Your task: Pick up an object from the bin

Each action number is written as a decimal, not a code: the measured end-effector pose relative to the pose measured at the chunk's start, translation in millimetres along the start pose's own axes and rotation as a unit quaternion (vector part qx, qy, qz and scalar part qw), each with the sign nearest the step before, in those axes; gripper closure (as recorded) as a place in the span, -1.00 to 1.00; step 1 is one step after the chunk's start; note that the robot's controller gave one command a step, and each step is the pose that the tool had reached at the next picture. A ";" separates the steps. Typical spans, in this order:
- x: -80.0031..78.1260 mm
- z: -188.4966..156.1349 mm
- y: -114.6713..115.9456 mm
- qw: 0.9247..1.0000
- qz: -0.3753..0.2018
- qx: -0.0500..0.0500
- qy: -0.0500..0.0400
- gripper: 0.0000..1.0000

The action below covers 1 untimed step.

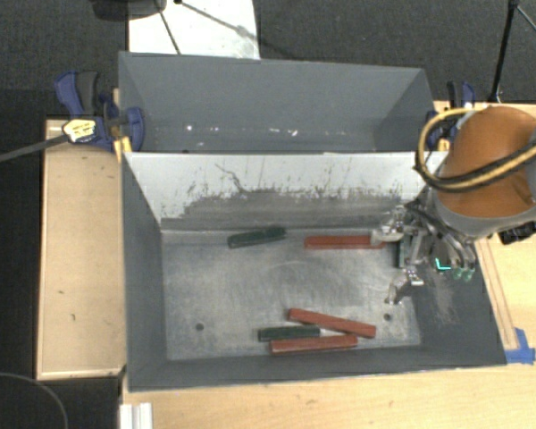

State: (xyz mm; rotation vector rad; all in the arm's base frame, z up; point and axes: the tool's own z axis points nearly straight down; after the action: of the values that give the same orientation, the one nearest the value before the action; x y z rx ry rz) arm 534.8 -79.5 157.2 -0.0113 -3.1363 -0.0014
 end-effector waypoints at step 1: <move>-1.9 -4.3 0.3 1.000 -0.001 0.000 -0.004 -1.00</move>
Offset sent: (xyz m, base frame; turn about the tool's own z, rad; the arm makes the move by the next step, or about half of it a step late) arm -0.0463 0.0651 -0.0872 -0.3335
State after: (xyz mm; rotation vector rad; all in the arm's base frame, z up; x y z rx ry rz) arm 536.8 -79.3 161.4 -0.0069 -3.1444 0.0002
